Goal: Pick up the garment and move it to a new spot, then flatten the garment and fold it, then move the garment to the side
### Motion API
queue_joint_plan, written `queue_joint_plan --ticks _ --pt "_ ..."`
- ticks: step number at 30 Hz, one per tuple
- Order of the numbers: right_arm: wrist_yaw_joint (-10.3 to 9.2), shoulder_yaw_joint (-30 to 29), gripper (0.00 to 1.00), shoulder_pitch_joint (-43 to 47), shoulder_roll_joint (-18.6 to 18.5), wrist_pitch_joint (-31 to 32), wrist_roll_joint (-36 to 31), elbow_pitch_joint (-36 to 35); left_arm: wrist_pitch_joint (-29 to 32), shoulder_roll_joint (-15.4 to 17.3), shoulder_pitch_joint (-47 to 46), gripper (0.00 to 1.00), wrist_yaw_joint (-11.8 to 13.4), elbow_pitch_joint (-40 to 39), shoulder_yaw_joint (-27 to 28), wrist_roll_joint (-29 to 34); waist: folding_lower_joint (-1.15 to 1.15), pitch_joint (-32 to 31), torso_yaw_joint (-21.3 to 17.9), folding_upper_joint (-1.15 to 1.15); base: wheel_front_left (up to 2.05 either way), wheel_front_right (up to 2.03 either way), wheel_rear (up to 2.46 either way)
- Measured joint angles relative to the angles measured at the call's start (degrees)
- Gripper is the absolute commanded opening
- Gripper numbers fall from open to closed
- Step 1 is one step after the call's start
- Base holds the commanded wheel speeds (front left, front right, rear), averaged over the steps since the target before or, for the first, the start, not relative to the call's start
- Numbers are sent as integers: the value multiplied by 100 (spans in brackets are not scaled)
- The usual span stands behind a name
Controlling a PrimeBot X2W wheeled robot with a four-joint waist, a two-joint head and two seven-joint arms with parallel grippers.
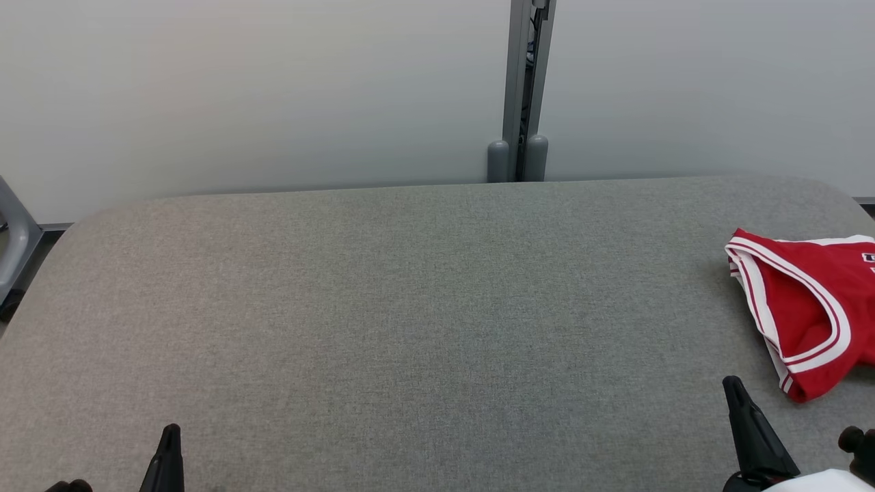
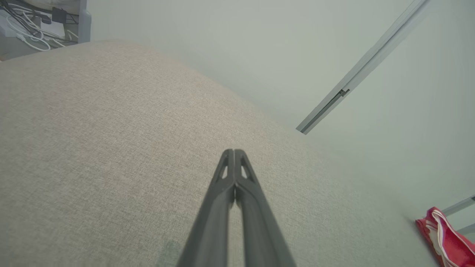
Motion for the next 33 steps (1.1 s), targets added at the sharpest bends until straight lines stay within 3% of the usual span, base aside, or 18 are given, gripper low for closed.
queue_joint_plan --ticks 33 --pt "0 241 0 -170 42 -16 2541 100 922 -254 -241 0 -358 -108 690 -2261 0 84 -20 0 0 0 0"
